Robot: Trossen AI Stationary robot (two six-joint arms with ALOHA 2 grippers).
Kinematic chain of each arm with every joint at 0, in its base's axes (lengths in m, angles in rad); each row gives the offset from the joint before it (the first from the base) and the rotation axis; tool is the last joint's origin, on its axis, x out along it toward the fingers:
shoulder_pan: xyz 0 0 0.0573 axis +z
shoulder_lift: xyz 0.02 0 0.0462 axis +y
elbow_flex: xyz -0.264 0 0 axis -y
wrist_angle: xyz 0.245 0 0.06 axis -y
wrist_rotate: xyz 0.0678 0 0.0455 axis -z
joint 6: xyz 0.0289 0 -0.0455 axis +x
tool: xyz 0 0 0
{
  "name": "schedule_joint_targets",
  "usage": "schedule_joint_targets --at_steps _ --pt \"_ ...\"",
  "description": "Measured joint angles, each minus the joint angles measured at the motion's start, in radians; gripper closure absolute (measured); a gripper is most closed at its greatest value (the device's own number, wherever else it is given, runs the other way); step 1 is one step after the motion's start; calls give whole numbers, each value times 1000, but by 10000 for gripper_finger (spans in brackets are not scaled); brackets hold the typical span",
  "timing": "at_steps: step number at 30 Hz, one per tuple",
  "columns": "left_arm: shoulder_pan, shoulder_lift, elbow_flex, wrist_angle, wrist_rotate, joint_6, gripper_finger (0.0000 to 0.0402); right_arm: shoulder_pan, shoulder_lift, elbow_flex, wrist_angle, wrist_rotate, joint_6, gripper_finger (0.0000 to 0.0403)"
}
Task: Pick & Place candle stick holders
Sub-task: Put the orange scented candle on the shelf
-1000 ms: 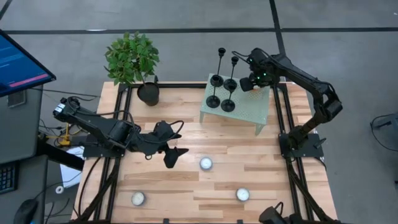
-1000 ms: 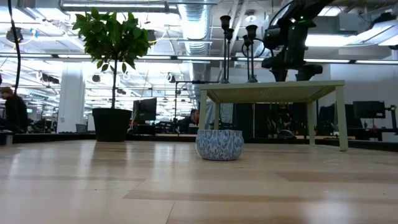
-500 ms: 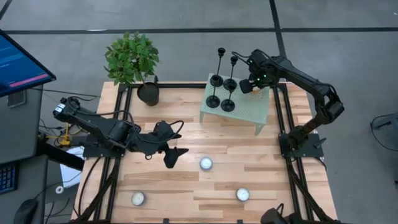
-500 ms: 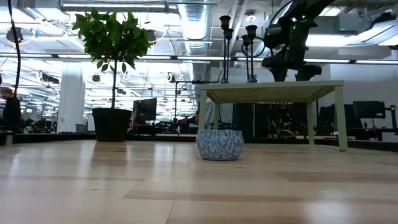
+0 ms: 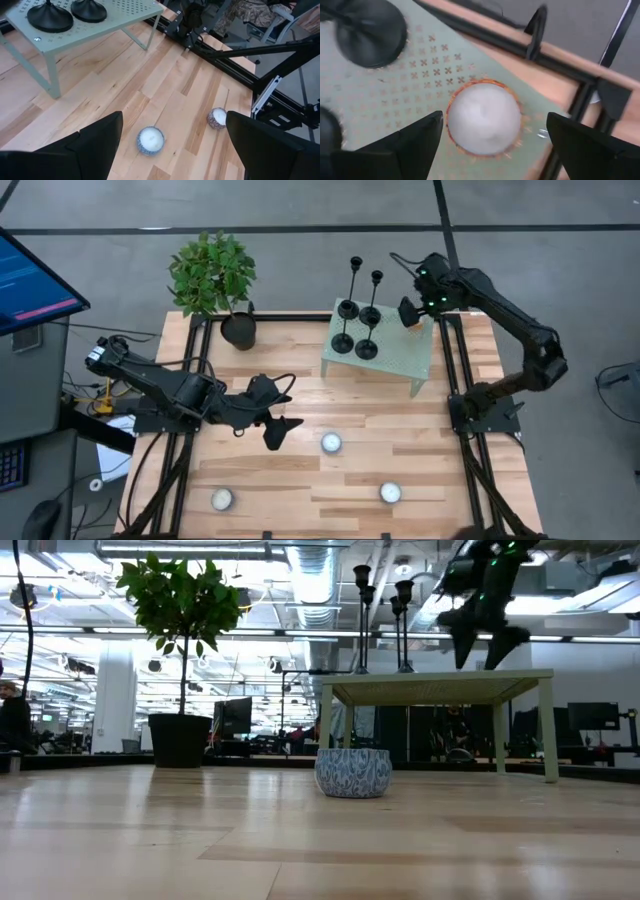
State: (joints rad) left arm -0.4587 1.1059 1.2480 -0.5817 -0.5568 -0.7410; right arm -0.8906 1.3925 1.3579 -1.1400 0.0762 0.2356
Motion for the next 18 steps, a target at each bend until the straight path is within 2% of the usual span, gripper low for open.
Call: schedule_joint_targets --at_steps 5,7,9,12,15,16,18 --pt "0 0 0 2 0 0 46 -8 -135 0 44 -4 -91 83" --pt "0 0 0 2 0 0 46 -8 -181 1 47 -1 -102 103" --pt "0 0 0 2 0 0 46 -10 -212 1 7 51 -94 134" --pt "0 0 0 2 0 0 46 -12 -246 -28 -32 158 -58 220" --pt "0 0 0 3 0 0 46 -12 -271 -107 28 155 -35 346" --pt "0 0 0 3 0 0 46 -12 -282 -138 61 151 -29 373" --pt "0 0 0 3 0 0 46 -13 -303 -200 116 149 0 385"
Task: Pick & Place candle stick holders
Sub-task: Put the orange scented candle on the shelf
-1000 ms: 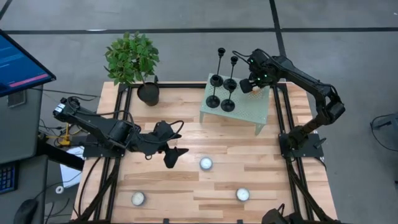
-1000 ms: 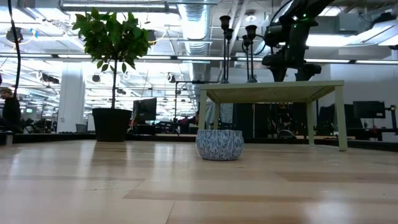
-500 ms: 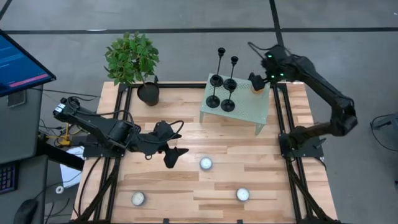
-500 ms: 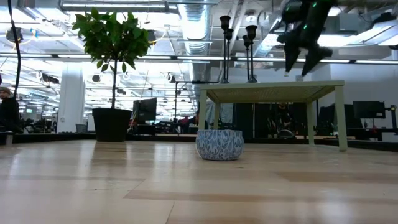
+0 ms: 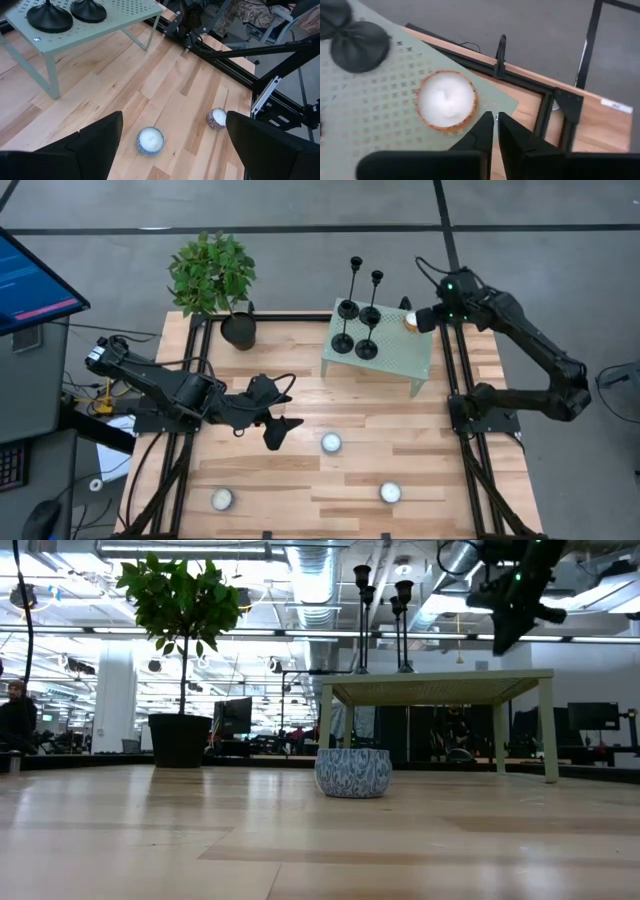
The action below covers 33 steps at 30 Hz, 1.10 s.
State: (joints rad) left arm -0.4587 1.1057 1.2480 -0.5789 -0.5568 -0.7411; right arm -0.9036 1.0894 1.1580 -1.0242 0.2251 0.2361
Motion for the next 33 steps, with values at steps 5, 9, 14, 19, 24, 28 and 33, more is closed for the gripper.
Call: schedule_joint_targets --at_steps 5,9,14,19,24,28,33 --pt "0 0 0 0 6 -1 46 -3 -54 -138 119 -23 56 399" --pt "0 0 0 0 11 -3 46 -3 -76 -203 159 -41 77 402" --pt "0 0 0 0 11 -5 46 -3 -59 -256 192 -42 91 402" --pt "0 0 0 0 11 -5 46 -1 -26 -258 232 -54 95 403" --pt "0 0 0 3 11 -5 46 0 13 -256 308 -111 106 403" --pt "0 0 0 3 11 -5 46 0 65 -256 334 -149 106 403" --pt "0 0 0 3 11 -17 46 20 115 -254 417 -157 113 403"
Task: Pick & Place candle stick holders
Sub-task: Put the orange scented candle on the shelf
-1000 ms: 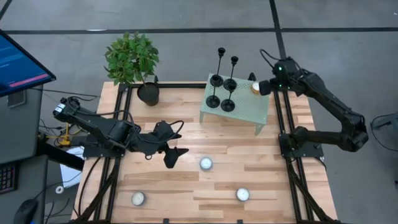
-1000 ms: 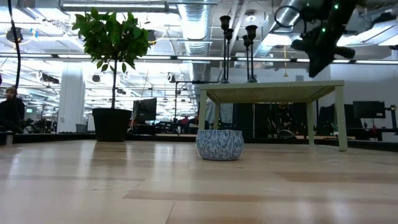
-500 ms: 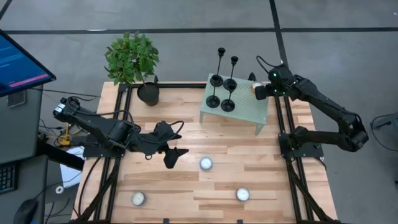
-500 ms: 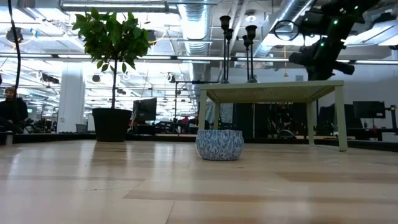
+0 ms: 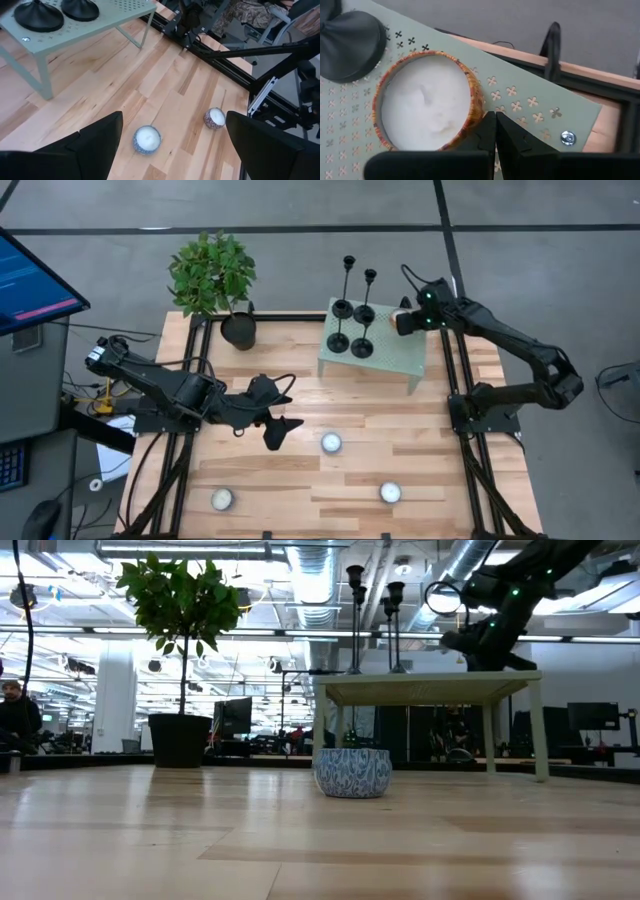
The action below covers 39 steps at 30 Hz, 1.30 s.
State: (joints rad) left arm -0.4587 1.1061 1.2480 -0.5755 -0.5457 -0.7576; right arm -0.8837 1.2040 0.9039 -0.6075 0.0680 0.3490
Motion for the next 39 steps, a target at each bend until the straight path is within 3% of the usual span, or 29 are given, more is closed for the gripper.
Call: schedule_joint_targets --at_steps 20,29,39 --pt "0 0 0 0 -7 -11 46 -8 -26 46 44 -30 -13 403" --pt "0 0 0 0 -7 -11 46 58 -177 47 -66 39 -85 403" --pt "0 0 0 0 -7 -10 46 93 -63 47 -69 36 -95 403"
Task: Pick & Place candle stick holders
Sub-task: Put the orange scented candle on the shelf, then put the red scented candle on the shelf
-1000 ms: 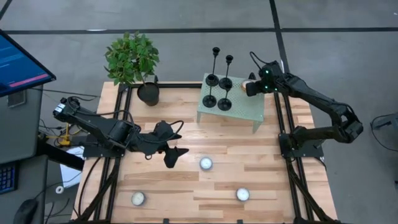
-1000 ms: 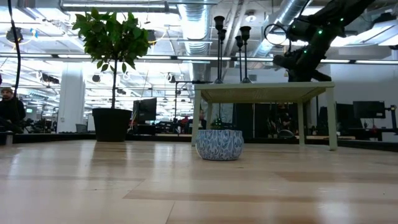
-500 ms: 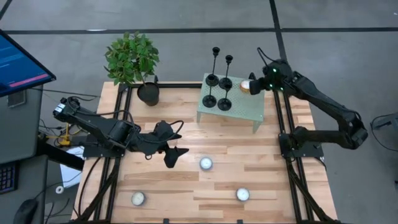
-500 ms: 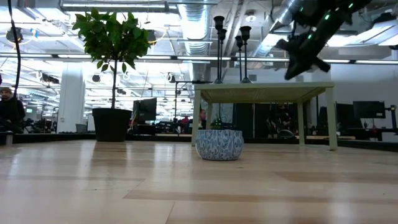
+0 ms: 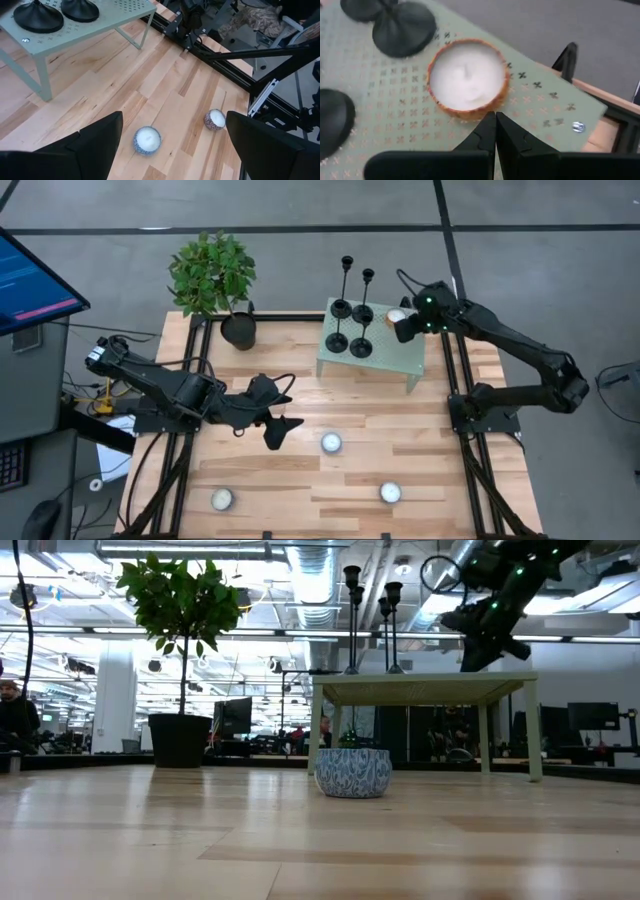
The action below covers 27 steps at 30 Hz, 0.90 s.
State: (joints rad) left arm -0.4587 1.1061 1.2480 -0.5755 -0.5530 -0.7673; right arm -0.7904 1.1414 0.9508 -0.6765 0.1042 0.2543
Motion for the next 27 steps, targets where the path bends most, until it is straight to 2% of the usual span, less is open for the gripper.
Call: schedule_joint_targets --at_steps 5,17,22,27 --pt "0 0 0 0 0 -4 46 -1 45 0 20 2 -3 403" --pt "0 0 0 0 0 0 46 -18 51 1 112 2 -27 403" --pt "0 0 0 0 6 0 46 -3 -55 88 31 15 -82 403" --pt "0 0 0 -1 16 3 46 105 -175 185 -185 -44 -115 403"
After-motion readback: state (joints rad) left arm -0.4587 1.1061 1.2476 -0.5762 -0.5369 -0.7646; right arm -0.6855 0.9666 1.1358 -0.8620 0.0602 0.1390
